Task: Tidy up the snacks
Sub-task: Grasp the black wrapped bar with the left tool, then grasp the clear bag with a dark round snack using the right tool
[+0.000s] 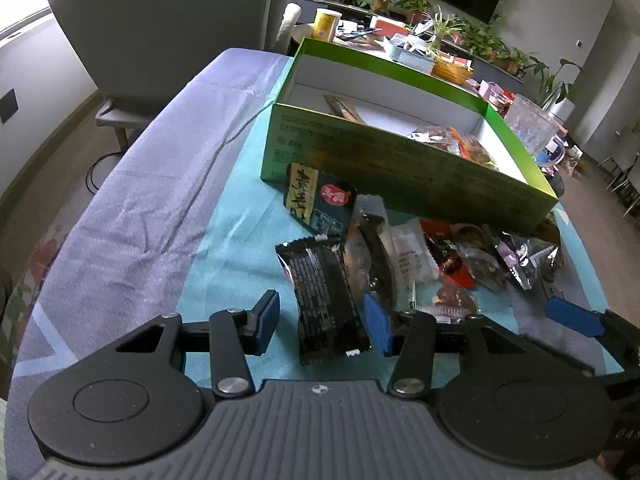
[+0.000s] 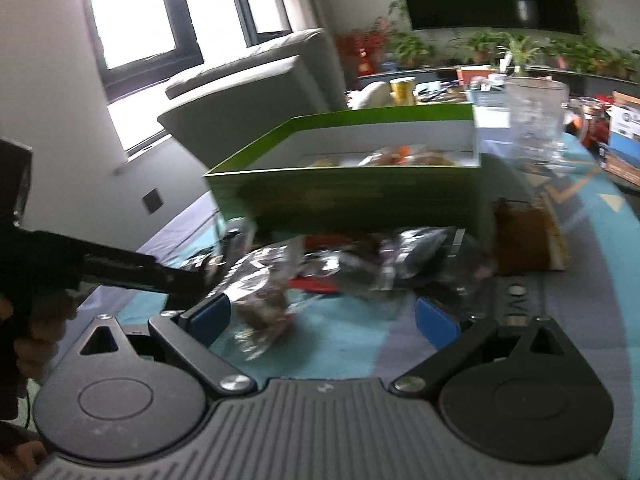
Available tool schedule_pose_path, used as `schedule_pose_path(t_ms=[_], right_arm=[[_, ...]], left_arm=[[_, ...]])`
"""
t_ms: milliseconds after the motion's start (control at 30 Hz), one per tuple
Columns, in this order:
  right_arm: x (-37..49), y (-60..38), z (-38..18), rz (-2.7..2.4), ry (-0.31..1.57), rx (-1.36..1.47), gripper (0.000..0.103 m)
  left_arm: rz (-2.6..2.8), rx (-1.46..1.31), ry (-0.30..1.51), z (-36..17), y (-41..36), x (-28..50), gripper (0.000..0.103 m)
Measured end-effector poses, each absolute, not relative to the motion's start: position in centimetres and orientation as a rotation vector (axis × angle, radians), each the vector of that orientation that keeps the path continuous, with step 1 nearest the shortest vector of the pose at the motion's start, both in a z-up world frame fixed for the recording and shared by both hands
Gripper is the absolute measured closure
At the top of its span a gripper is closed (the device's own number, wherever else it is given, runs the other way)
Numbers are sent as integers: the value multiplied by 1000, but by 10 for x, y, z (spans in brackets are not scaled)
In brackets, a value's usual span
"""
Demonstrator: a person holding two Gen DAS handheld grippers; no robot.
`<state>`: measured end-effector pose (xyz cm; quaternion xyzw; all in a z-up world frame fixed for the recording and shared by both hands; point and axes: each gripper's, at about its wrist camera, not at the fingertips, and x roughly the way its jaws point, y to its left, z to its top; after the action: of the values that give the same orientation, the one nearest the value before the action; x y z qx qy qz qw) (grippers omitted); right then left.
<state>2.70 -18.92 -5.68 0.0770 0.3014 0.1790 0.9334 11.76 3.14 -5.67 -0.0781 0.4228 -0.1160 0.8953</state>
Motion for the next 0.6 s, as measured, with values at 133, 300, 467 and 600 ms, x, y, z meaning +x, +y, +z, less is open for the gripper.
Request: schedule_pose_path(t_ms=[133, 300, 467, 600], right_arm=[[29, -177, -60, 413, 646, 152, 35], [32, -161, -66, 435, 689, 104, 35], [32, -154, -65, 465, 663, 10, 35], [37, -144, -60, 521, 615, -111, 35]], left_arm=[[-252, -145, 856, -58, 25, 117, 56], [-275, -162, 840, -62, 26, 125, 49], [-294, -190, 850, -63, 40, 126, 80], [-296, -213, 833, -60, 51, 120, 80]])
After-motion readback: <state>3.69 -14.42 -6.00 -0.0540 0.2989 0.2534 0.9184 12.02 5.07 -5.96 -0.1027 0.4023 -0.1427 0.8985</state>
